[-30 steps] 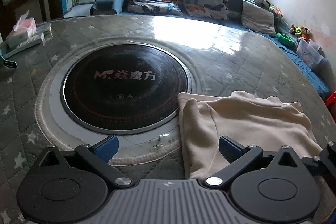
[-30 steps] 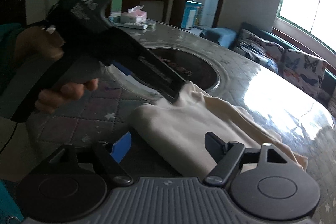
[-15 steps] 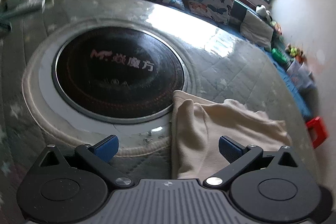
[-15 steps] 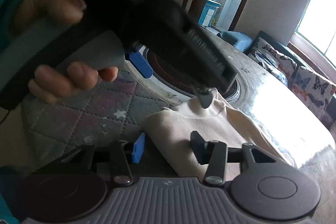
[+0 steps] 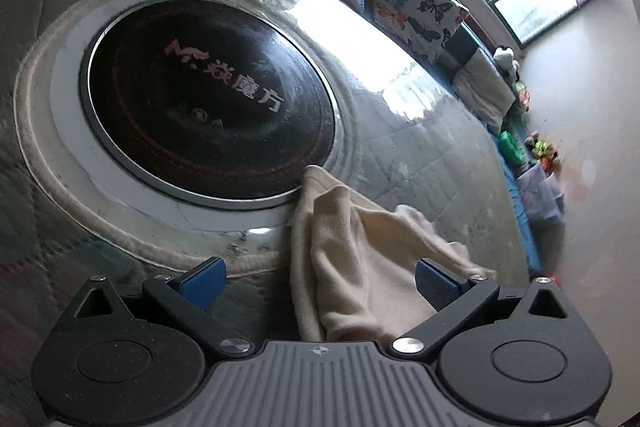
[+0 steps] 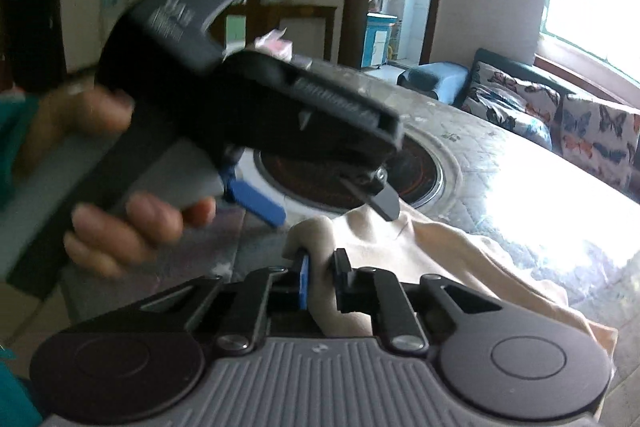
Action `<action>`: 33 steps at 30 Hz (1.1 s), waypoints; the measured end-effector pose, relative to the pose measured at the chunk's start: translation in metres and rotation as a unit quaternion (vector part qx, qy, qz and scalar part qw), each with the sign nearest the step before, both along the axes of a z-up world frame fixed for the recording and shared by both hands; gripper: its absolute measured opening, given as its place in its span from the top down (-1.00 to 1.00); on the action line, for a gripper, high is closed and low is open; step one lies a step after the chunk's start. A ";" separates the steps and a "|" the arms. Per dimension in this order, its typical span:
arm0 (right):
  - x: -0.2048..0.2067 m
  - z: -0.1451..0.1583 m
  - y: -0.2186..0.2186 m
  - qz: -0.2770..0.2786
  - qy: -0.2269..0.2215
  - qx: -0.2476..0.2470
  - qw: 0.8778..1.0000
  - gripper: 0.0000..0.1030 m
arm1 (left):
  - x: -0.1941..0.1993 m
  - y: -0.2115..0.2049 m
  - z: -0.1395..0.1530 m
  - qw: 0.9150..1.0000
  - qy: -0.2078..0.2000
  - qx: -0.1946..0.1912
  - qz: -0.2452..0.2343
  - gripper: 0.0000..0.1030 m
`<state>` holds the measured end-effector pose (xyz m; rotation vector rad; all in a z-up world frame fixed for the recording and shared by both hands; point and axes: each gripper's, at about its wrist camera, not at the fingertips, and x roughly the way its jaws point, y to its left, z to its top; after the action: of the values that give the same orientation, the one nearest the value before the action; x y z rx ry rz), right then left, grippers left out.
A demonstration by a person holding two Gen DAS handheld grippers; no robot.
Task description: Fold clothes
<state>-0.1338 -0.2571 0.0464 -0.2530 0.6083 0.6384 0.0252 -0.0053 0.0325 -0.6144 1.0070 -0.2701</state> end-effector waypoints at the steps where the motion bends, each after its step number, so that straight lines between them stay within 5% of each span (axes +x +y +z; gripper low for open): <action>1: 0.000 0.002 -0.004 -0.003 0.002 0.009 1.000 0.79 | 0.000 -0.001 -0.001 1.000 0.003 -0.009 0.002 -0.96; 8: -0.006 0.011 -0.022 -0.007 0.005 0.047 0.999 0.82 | 0.002 -0.003 -0.011 0.997 0.025 -0.076 0.015 -0.58; 12: -0.009 0.010 -0.024 -0.001 0.009 0.051 0.999 0.81 | 0.004 -0.005 -0.027 0.993 0.053 -0.104 0.003 0.52; 19: -0.009 0.012 -0.059 -0.031 0.028 0.093 0.995 0.63 | 0.007 -0.001 -0.029 0.994 0.050 -0.101 0.000 0.64; 24: 0.003 0.011 -0.105 -0.128 0.013 0.066 0.989 0.53 | 0.004 -0.004 -0.026 0.995 0.044 -0.087 -0.005 0.64; 33: 0.040 -0.031 -0.190 -0.300 0.038 0.051 0.952 0.14 | 0.000 -0.012 -0.021 0.997 0.038 -0.063 -0.008 0.64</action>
<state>-0.0935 -0.4471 0.0156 0.0604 0.6829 0.0887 0.0251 -0.0176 0.0111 -0.7361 1.0740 -0.3277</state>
